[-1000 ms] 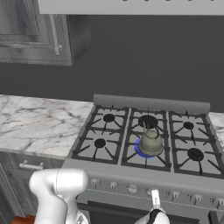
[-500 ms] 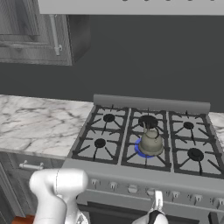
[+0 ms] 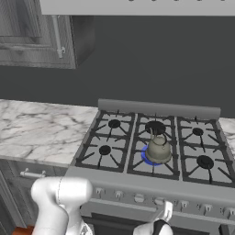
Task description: Lower the heat of the kettle.
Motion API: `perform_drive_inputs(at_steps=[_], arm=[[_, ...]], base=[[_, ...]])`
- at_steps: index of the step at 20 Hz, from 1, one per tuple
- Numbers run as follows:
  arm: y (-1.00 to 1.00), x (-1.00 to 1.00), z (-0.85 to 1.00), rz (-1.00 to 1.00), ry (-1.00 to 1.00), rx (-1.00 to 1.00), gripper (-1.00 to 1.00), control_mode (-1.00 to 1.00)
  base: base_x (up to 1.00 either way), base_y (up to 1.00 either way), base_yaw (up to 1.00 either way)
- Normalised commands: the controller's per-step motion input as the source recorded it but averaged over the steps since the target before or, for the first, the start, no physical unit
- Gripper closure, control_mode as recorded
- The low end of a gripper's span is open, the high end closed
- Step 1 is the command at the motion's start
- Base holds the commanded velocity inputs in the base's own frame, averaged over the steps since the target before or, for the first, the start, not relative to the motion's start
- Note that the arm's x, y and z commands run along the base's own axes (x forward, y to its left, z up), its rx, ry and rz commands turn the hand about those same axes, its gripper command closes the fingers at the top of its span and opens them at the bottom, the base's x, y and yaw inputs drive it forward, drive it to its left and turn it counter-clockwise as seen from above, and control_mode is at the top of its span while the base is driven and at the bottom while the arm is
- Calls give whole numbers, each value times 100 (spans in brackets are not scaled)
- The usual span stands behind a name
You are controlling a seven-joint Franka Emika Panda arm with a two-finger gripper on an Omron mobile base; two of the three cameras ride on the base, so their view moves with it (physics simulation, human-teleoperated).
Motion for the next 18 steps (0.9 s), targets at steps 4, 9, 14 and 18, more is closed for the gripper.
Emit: perform_drive_inputs(at_steps=[4, 9, 14, 18], arm=[[0, -2, 0, -18, 0, 36, 100, -100], [0, 0, 2, -19, 0, 33, 100, -100], [0, 0, 0, -18, 0, 32, 100, -100], [0, 0, 0, -18, 0, 31, 100, -100]], base=[[0, 0, 0], [0, 0, 0], [0, 0, 0], [0, 0, 0]])
